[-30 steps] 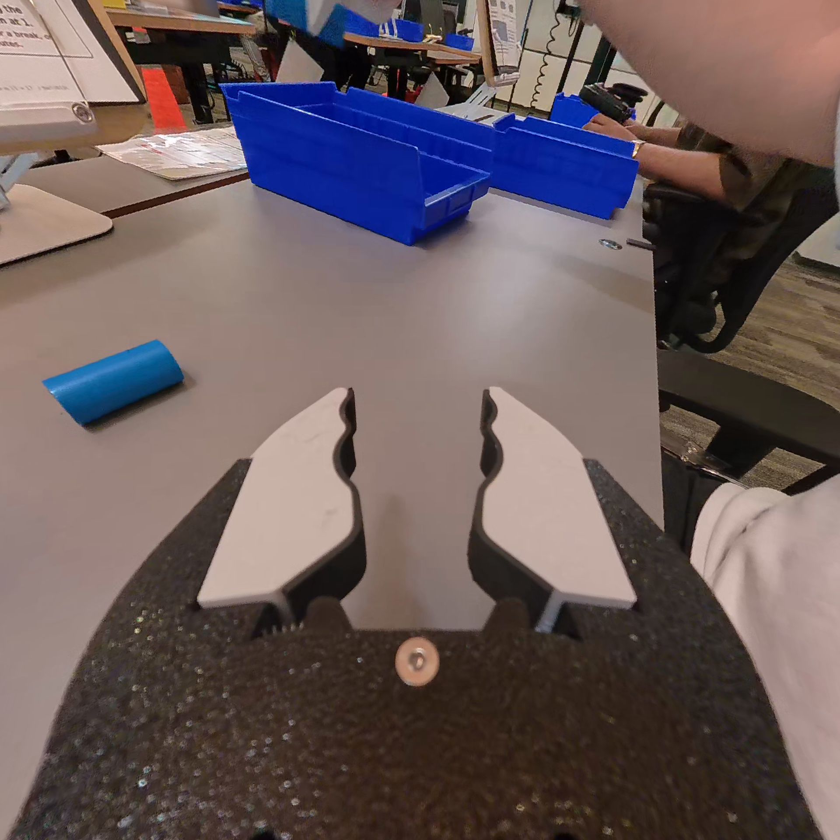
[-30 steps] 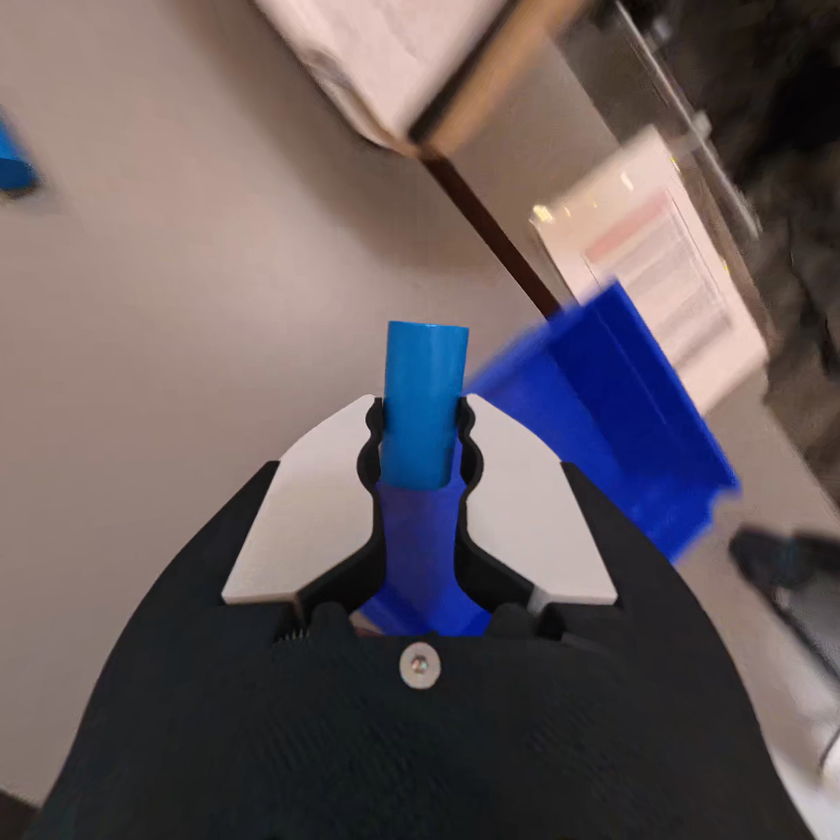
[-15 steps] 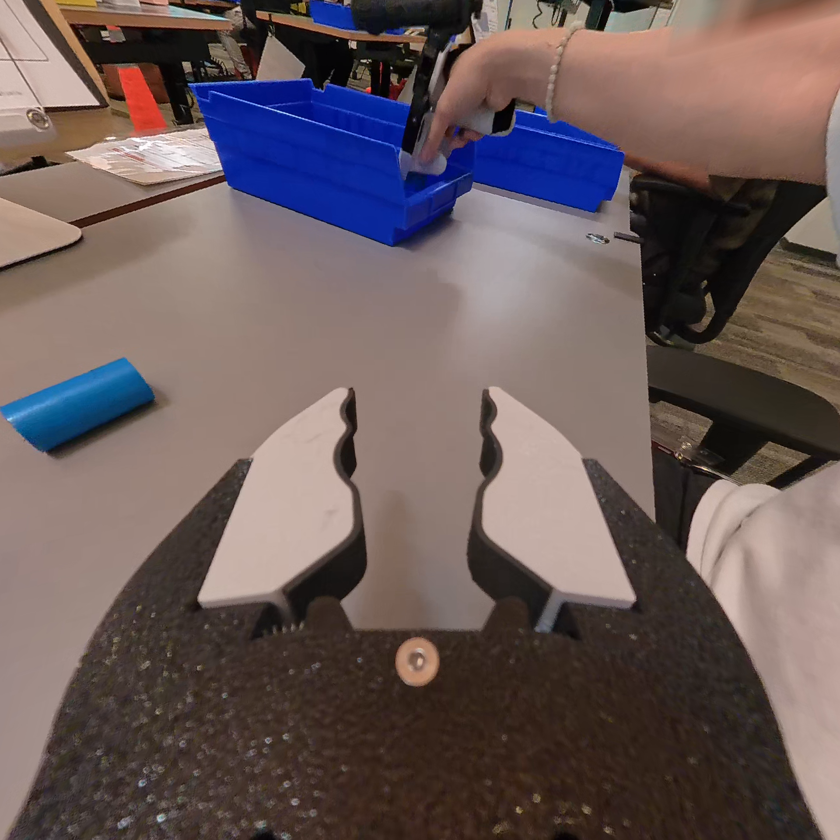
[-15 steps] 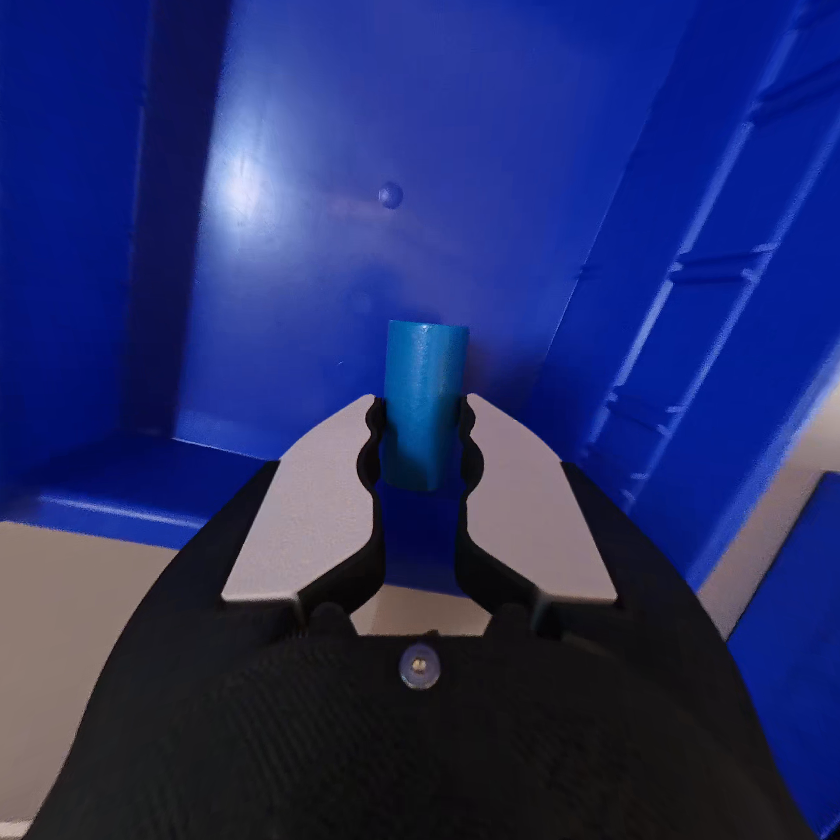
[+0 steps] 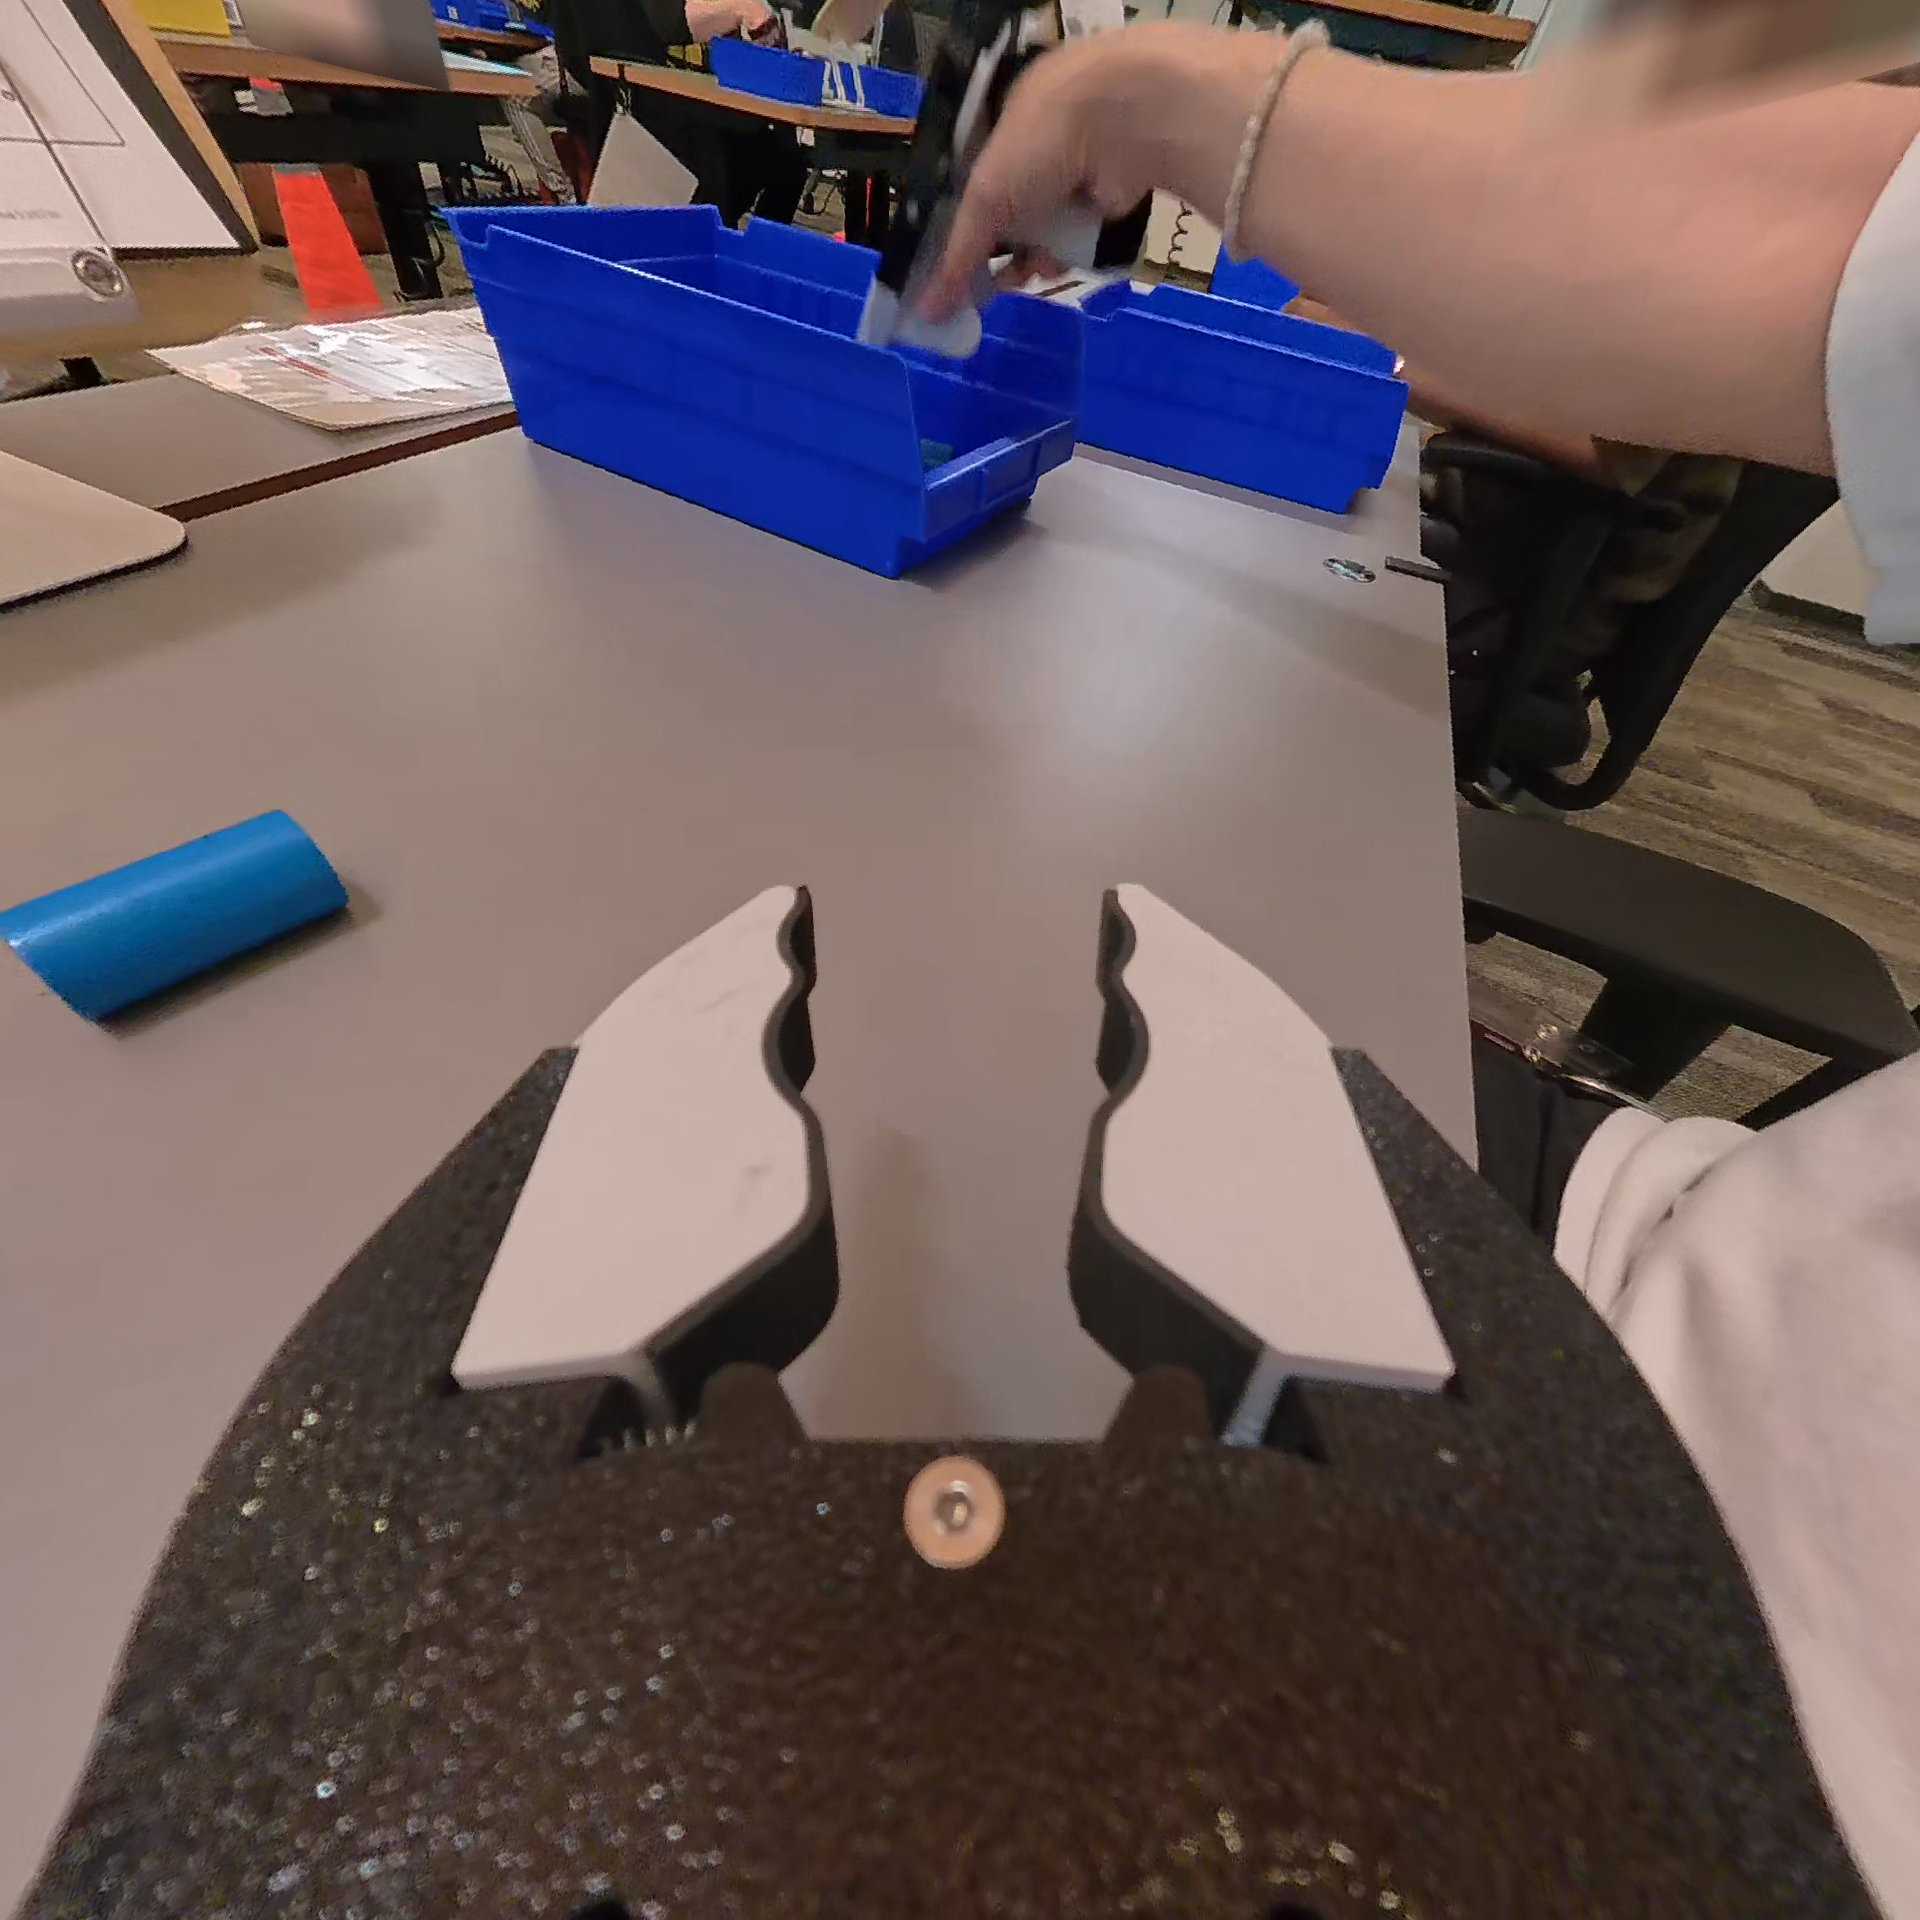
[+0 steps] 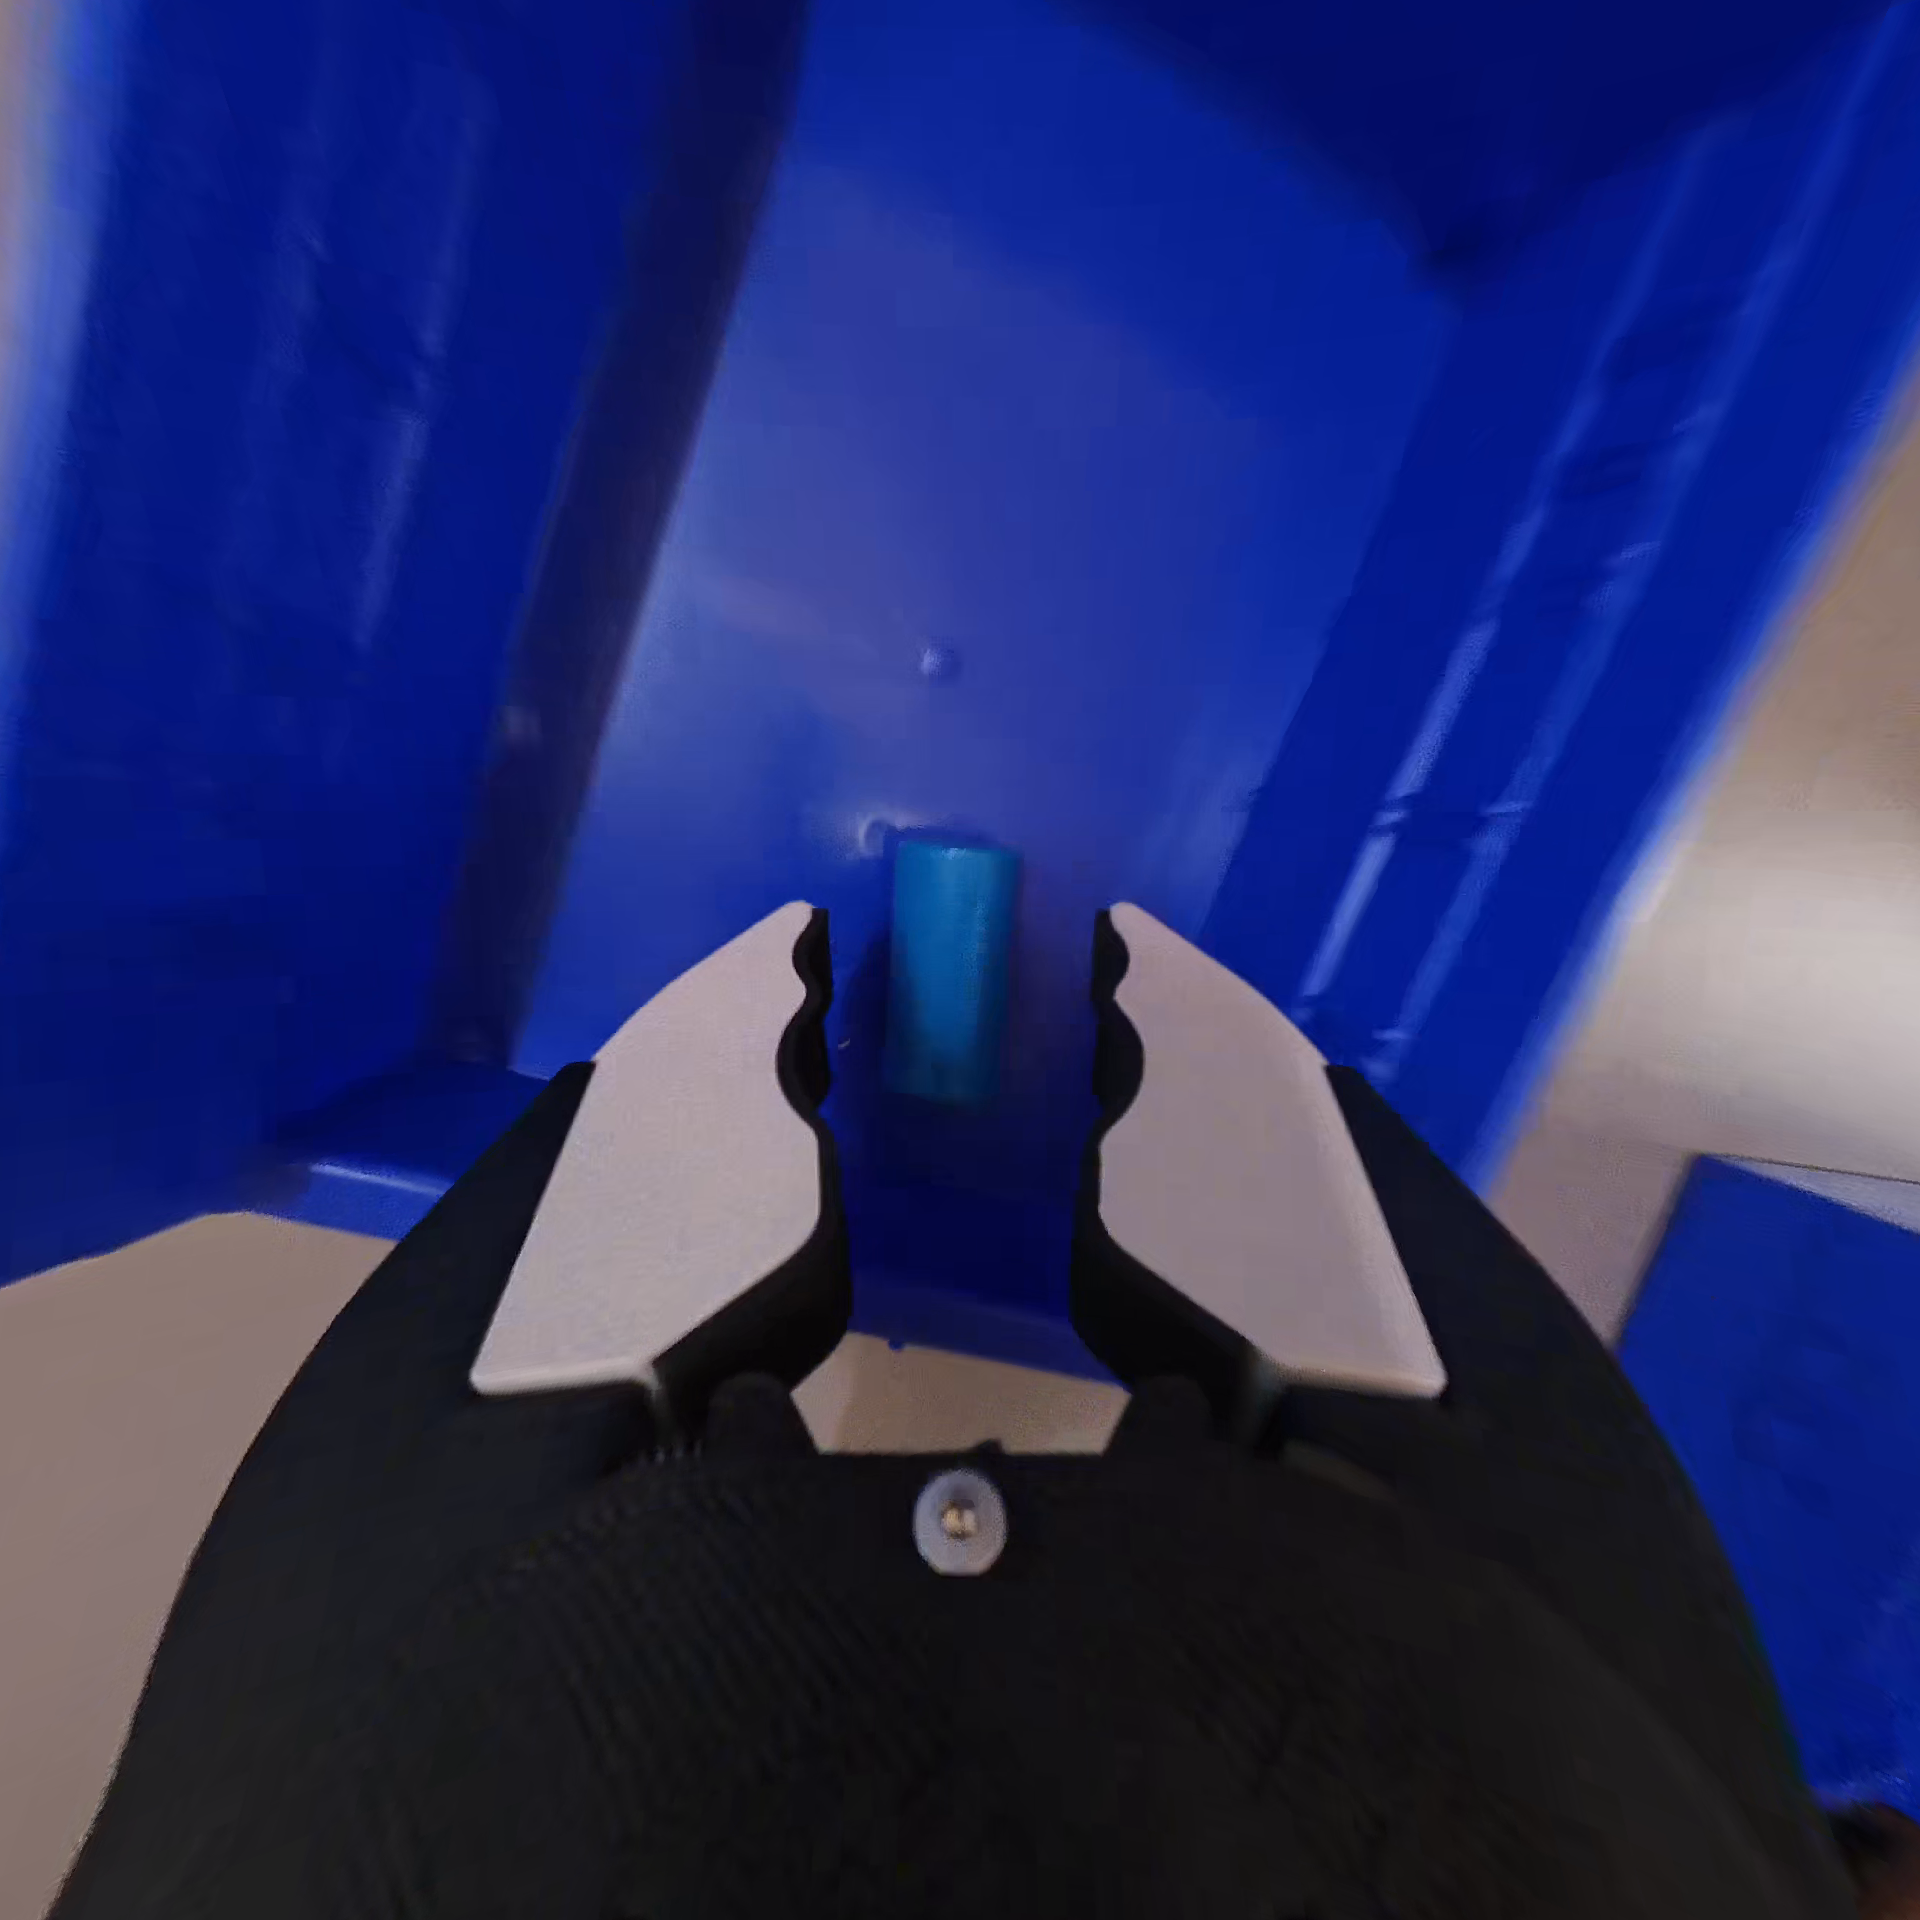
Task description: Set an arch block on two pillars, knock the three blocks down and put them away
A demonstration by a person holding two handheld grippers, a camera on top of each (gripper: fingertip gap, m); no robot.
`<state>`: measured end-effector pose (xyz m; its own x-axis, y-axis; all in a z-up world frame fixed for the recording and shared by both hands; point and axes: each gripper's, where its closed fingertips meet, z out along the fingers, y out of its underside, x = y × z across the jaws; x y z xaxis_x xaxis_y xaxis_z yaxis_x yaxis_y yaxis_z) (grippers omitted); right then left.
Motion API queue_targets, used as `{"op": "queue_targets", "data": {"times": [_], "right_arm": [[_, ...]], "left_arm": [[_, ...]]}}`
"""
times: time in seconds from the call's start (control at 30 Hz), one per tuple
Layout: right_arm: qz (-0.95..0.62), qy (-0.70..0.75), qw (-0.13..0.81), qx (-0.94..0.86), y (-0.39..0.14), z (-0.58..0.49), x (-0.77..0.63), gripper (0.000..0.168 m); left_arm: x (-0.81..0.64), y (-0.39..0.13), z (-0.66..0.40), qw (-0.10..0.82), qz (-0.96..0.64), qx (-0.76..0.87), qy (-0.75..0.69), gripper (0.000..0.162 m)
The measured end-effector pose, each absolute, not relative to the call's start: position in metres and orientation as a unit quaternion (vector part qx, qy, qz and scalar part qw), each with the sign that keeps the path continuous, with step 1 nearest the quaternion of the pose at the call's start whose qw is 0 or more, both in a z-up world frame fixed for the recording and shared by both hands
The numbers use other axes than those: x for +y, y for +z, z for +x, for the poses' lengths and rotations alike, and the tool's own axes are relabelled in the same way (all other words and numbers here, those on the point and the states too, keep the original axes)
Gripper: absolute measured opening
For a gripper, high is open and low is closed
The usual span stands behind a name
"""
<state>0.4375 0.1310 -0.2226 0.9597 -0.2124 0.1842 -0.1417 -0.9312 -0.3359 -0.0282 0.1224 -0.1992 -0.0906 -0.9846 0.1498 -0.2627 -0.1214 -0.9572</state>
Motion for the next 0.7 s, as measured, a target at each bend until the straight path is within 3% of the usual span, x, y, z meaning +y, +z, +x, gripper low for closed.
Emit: {"op": "queue_targets", "data": {"times": [0.13,0.23,0.37,0.5,0.7], "right_arm": [[-0.948,-0.144,0.284,0.025,-0.128,0.394,0.177,0.054],[-0.943,-0.075,0.298,-0.125,-0.108,0.3,0.21,0.064],[-0.917,-0.026,0.282,-0.28,-0.135,0.187,0.25,0.069],[-0.906,0.027,0.235,-0.352,-0.196,0.097,0.282,0.067],[-0.905,0.04,0.176,-0.385,-0.261,0.04,0.313,0.059]], "left_arm": [[0.125,-0.196,-0.031,0.375,-0.565,0.547,-0.491,0.052],[0.127,-0.193,-0.033,0.377,-0.564,0.541,-0.498,0.052],[0.129,-0.193,-0.034,0.377,-0.567,0.532,-0.503,0.052],[0.131,-0.196,-0.037,0.377,-0.57,0.536,-0.496,0.052],[0.134,-0.191,-0.044,0.387,-0.569,0.53,-0.496,0.052]]}}
